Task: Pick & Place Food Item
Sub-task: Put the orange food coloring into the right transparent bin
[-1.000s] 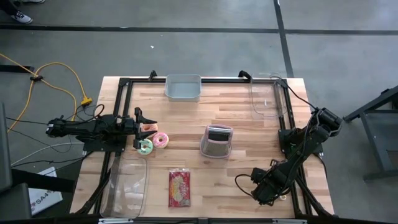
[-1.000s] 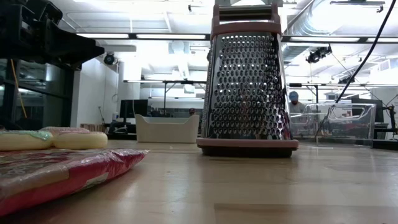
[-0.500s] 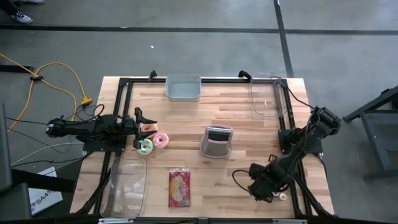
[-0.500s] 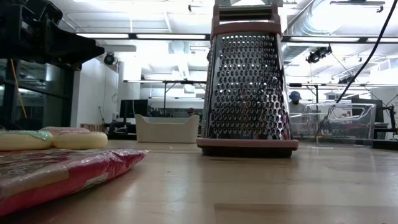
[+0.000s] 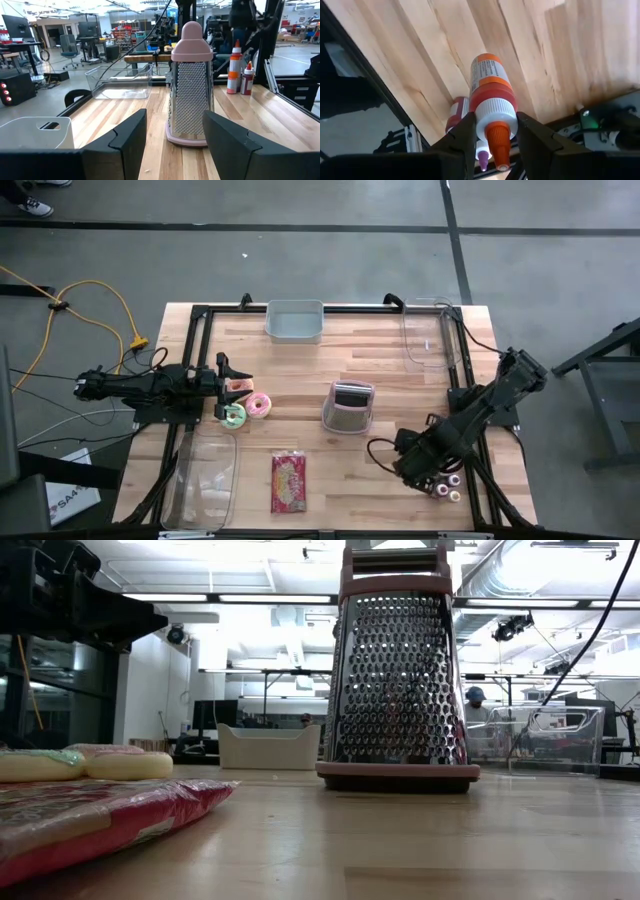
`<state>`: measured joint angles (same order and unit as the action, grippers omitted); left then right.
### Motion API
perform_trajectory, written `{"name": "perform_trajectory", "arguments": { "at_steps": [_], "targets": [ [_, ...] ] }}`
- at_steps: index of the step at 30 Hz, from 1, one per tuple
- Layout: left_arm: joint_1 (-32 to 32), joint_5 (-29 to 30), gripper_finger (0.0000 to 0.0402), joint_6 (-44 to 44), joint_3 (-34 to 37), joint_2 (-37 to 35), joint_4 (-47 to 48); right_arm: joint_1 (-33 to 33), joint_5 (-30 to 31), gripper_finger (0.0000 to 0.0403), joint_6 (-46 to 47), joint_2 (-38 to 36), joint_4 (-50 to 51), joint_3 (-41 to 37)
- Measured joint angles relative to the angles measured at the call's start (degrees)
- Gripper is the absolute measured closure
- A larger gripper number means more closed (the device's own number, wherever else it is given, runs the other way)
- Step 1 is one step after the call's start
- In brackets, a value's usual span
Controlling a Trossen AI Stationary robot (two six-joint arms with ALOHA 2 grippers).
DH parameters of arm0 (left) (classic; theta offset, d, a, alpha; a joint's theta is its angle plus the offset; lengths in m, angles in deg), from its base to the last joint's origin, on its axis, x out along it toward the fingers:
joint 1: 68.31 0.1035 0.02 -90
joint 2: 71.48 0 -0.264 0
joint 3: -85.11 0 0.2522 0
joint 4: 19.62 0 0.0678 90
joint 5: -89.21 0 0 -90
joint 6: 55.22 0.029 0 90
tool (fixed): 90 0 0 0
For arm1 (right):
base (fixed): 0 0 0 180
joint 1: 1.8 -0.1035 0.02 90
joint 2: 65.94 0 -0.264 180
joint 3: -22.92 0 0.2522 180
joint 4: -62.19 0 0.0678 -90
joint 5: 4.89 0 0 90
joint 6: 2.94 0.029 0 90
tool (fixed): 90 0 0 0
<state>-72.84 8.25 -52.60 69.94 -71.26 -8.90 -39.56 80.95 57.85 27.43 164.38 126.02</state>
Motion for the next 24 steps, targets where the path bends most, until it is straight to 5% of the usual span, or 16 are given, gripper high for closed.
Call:
{"name": "perform_trajectory", "arguments": {
  "at_steps": [10,24],
  "targets": [
    [0.0,0.0,0.0214,0.01,0.02,-0.01,-0.01,2.14,4.25,0.0296,-1.44,-7.08,1.68,0.44],
    [0.02,0.0,0.0214,0.01,0.02,0.01,0.01,18.25,4.69,0.0296,-9.5,-9.79,1.61,-0.36]
  ]
}}
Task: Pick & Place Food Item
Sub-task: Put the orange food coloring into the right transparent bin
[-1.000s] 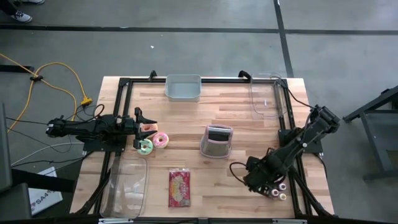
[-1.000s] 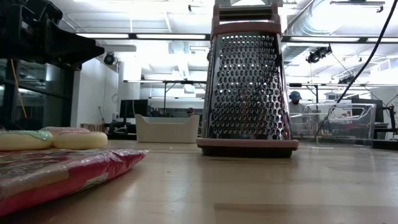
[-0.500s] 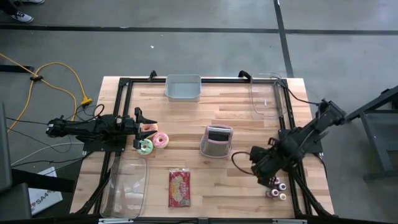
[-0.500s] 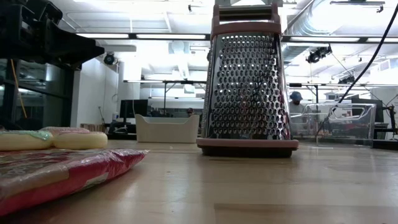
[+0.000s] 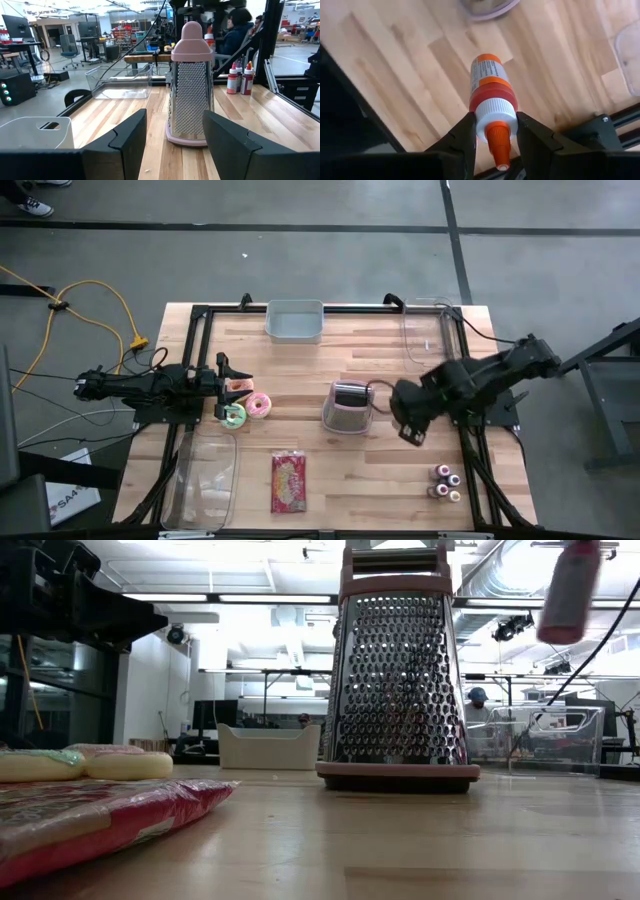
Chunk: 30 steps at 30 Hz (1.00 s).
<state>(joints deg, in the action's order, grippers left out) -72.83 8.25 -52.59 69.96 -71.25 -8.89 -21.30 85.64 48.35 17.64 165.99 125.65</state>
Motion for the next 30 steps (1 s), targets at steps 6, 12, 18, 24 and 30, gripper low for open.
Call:
{"name": "perform_trajectory", "arguments": {
  "at_steps": [6,12,18,24,30],
  "targets": [
    [0.0,0.0,0.0214,0.0,-0.01,-0.01,-0.01,9.97,0.03,0.0296,-0.69,0.08,-0.02,0.0],
    [-0.02,0.0,0.0214,-0.01,-0.01,-0.01,0.0,20.13,-0.01,0.0296,-6.3,0.07,-0.02,0.0],
    [-0.01,0.0,0.0214,-0.01,-0.02,-0.01,0.0,29.69,-0.67,0.0296,-12.62,0.08,-0.03,0.0],
    [-0.02,0.0,0.0214,0.0,0.0,-0.02,-0.02,38.84,0.5,0.0296,-20.51,0.08,-0.02,0.0],
    [-0.01,0.0,0.0214,-0.01,0.0,0.0,0.0,45.58,0.99,0.0296,-25.98,-0.49,-0.04,0.0]
  ]
}}
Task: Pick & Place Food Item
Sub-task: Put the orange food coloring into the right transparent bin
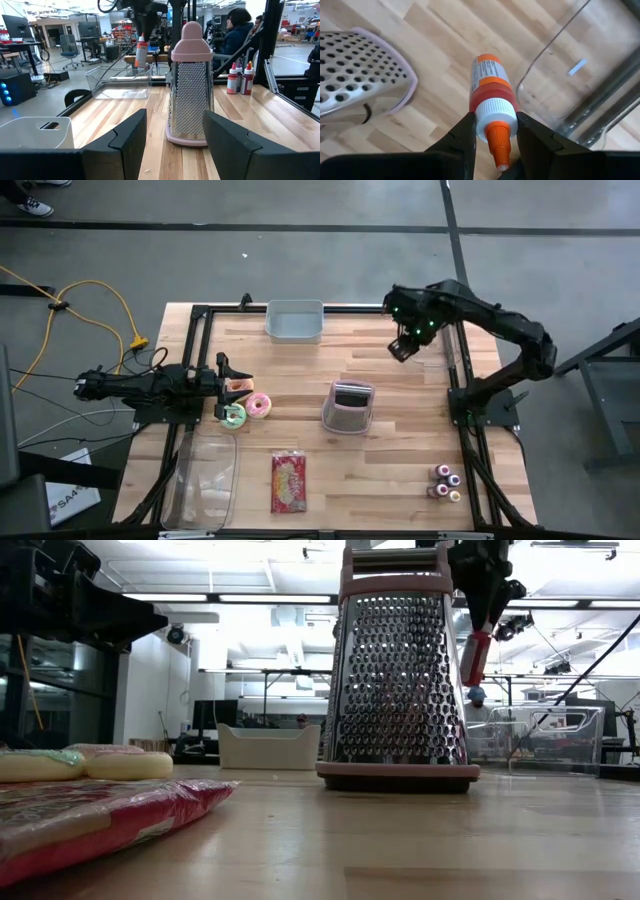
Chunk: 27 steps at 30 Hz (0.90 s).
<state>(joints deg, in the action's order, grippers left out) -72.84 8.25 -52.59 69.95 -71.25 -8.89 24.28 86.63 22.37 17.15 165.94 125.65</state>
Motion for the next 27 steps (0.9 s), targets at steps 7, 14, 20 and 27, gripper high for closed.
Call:
{"name": "perform_trajectory", "arguments": {
  "at_steps": [7,14,20,27],
  "targets": [
    [0.02,0.0,0.0214,0.01,0.0,-0.02,0.0,7.56,0.07,0.0296,-3.1,-1.53,0.0,0.0],
    [-0.01,0.0,0.0214,-0.02,-0.02,0.0,0.0,15.81,-0.99,0.0296,-6.33,-1.97,0.0,0.0],
    [-0.01,0.0,0.0214,0.01,0.01,-0.01,-0.02,21.06,-1.5,0.0293,-8.54,-1.97,0.05,-3.21],
    [0.01,0.0,0.0214,0.0,-0.02,-0.01,-0.02,22.33,-0.84,0.0289,-10.38,-2.1,-1.52,-12.54]
  ]
}}
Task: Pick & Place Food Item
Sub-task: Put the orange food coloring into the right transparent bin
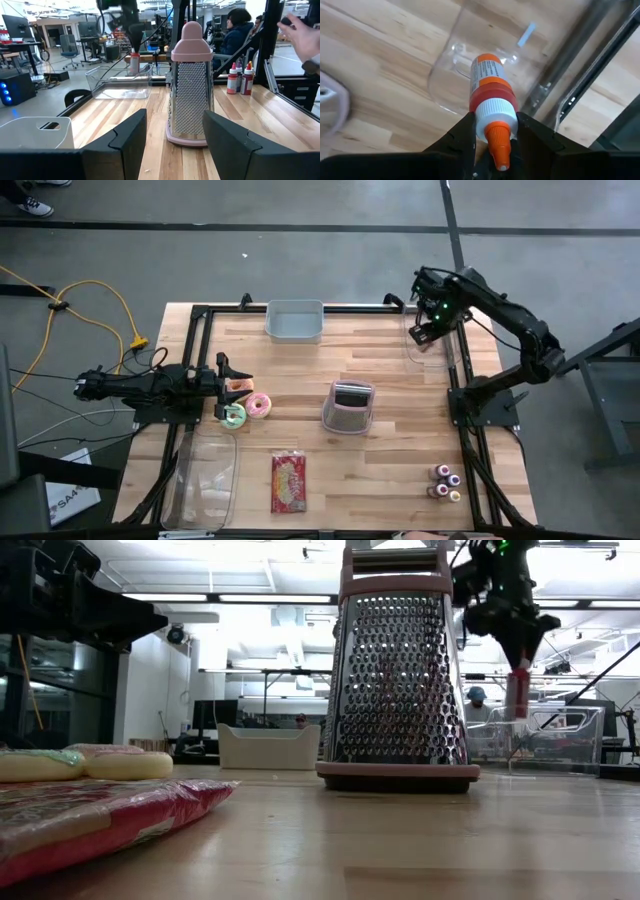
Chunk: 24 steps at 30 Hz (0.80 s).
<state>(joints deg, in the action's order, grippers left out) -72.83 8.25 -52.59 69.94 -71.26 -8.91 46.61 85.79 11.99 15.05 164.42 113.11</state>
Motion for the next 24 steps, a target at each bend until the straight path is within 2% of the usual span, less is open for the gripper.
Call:
{"name": "perform_trajectory", "arguments": {
  "at_steps": [9,19,24],
  "targets": [
    [-0.01,0.0,0.0214,0.01,0.02,0.0,0.01,-0.38,-1.27,0.0288,-1.14,-0.07,-9.15,-8.41],
    [0.01,0.0,0.0214,0.01,0.02,0.01,0.02,-0.4,-3.16,0.0288,-1.87,-0.11,-13.5,-16.14],
    [0.0,0.0,0.0214,0.01,0.02,0.0,0.02,-0.4,-3.18,0.029,-2.47,-0.11,-16.06,-17.38]
  ]
}}
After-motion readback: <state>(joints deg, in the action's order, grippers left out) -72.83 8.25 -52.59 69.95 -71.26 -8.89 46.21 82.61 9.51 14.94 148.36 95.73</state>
